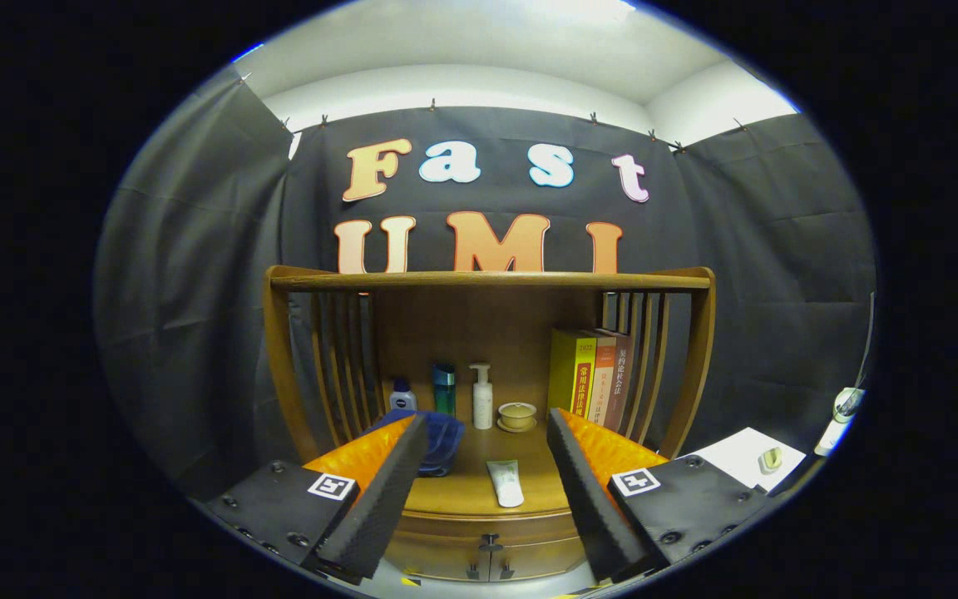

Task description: Pull open the drawer, take out the items inside it, and place them on the countertop above the cabinet.

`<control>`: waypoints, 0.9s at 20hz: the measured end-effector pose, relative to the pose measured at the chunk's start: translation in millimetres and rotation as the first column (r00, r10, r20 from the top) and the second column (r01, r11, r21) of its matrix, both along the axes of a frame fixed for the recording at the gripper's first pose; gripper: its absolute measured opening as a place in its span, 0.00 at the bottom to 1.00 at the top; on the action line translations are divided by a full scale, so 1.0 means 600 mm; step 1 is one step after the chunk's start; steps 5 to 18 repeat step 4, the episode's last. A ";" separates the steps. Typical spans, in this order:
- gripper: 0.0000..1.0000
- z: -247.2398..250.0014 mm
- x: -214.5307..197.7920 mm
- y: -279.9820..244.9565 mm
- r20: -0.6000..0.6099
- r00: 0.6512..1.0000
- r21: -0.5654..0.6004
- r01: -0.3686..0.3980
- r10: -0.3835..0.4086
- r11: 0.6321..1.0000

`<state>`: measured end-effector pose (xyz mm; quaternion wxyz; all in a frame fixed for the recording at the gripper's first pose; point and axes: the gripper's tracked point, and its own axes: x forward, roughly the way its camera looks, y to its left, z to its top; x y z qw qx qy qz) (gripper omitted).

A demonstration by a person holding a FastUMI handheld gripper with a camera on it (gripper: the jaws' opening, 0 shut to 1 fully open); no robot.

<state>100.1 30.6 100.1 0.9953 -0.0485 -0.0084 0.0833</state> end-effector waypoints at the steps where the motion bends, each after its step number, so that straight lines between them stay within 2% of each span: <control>1: 0.97 0.000 -0.001 0.004 0.001 1.000 0.002 -0.006 0.006 1.000; 18: 0.97 0.005 -0.004 0.007 0.006 1.000 0.002 -0.009 0.009 1.000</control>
